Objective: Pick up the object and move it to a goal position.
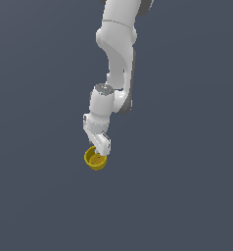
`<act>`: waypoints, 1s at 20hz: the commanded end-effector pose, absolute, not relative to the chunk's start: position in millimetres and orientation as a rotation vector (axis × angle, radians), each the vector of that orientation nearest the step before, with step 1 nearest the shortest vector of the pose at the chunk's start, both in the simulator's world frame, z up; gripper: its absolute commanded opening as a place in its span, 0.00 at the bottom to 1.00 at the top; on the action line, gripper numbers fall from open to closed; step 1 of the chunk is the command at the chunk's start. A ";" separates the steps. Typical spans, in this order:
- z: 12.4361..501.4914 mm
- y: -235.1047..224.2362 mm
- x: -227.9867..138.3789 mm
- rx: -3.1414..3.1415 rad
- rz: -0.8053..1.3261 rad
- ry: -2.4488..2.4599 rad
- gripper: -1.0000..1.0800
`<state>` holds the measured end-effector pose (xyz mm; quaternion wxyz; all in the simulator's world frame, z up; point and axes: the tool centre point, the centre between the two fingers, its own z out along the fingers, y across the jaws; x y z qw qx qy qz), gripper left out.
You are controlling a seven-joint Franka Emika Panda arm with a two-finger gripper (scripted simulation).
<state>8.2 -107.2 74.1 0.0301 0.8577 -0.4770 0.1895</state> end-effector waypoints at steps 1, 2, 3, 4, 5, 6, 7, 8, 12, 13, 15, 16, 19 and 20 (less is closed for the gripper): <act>65.4 -109.5 10.1 2.643 0.583 -1.473 0.62; 62.6 -110.3 10.9 2.643 0.584 -1.474 0.62; 60.4 -111.0 11.5 2.643 0.584 -1.475 0.62; 58.6 -111.3 12.1 2.643 0.584 -1.475 0.62; 57.4 -111.6 12.6 2.643 0.584 -1.475 0.62; 57.1 -111.9 13.0 2.642 0.585 -1.475 0.62; 57.2 -112.0 13.4 2.642 0.585 -1.474 0.62; 57.5 -112.0 13.5 2.641 0.586 -1.473 0.62; 57.5 -112.0 13.5 2.641 0.586 -1.473 0.00; 57.5 -112.0 13.5 2.641 0.586 -1.473 0.00; 57.5 -112.0 13.5 2.641 0.586 -1.473 0.00; 57.5 -112.0 13.5 2.641 0.586 -1.473 0.00; 57.5 -112.0 13.4 2.641 0.586 -1.473 0.00; 57.6 -111.9 13.6 2.641 0.586 -1.473 0.00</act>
